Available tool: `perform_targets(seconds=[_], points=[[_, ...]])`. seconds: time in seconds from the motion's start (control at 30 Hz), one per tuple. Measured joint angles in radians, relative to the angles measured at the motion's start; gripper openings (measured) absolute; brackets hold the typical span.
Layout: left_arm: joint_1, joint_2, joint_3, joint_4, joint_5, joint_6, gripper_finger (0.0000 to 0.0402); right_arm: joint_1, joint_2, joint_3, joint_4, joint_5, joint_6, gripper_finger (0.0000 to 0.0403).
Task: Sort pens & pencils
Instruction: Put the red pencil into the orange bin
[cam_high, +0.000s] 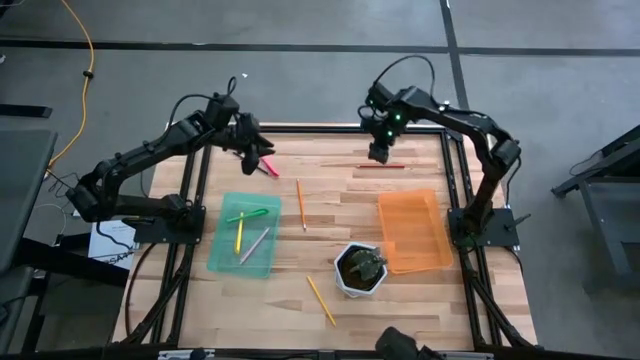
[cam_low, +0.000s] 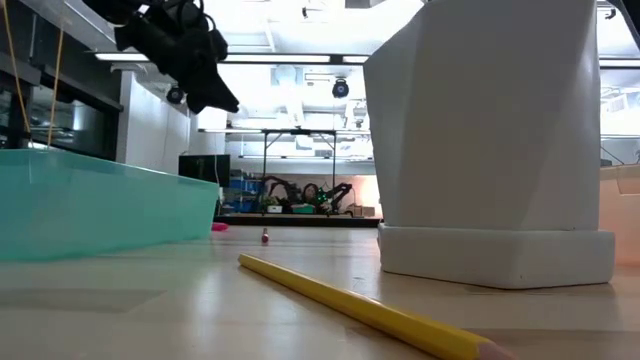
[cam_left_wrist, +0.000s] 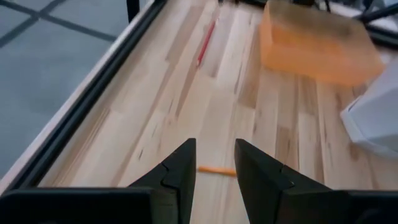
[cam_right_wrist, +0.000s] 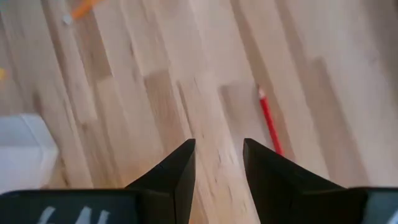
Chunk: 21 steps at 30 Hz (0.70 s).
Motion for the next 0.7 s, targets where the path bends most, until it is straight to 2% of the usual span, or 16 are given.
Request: perform_targets(seconds=[0.07,0.43,0.7], points=[[0.000,0.000,0.000,0.007,0.001,-0.007,0.0097,0.006,0.000,-0.048,0.014,0.022,-0.016,0.0122],[0.000,0.000,0.000,0.025,0.011,-0.026,0.0097,0.058,0.000,-0.226,0.142,0.284,-0.102,0.0112],[0.000,0.000,0.000,0.063,0.011,-0.048,0.0097,0.025,-0.001,-0.279,0.226,0.329,-0.119,0.0112]])
